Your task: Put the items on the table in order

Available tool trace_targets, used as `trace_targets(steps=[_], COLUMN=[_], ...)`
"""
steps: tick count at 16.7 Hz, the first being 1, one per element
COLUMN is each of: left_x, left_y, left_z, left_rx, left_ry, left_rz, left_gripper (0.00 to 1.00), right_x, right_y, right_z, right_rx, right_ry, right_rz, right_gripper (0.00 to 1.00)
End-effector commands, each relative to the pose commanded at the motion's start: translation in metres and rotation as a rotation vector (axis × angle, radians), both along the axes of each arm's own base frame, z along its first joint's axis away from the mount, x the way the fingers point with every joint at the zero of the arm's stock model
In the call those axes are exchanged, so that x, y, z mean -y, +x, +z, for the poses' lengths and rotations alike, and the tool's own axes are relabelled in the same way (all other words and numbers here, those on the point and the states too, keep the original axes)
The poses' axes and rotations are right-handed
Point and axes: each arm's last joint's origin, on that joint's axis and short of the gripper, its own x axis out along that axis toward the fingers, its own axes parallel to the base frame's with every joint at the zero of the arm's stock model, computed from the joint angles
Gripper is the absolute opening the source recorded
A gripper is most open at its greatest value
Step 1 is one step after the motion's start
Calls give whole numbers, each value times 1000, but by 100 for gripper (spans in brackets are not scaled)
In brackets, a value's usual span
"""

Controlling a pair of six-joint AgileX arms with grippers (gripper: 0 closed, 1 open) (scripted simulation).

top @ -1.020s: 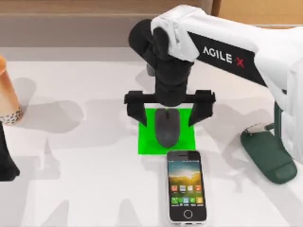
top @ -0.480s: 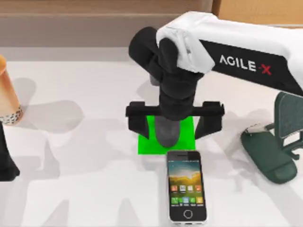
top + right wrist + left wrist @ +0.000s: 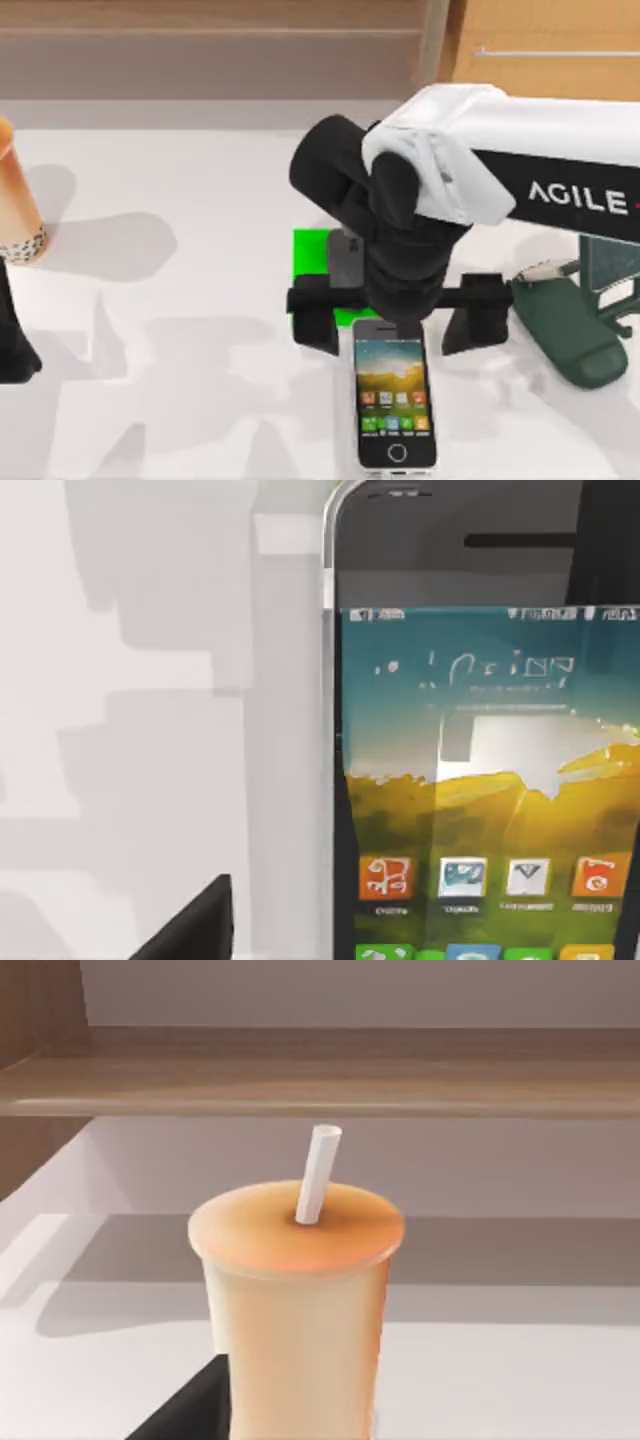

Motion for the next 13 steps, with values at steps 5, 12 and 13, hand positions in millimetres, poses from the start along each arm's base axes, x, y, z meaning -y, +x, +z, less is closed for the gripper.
trace_targets(steps=[5,12,13], left_x=[0,0,0], left_y=[0,0,0], left_z=[0,0,0], left_rx=[0,0,0], left_ry=[0,0,0], left_rz=[0,0,0], left_gripper=[100,100,100], right_x=[6,5,5], right_y=[-15,-12,-12], right_z=[3,-15,-23], right_rx=[6,6,6], right_ry=[3,3,3], right_rz=[0,0,0], right_gripper=[100,100,100])
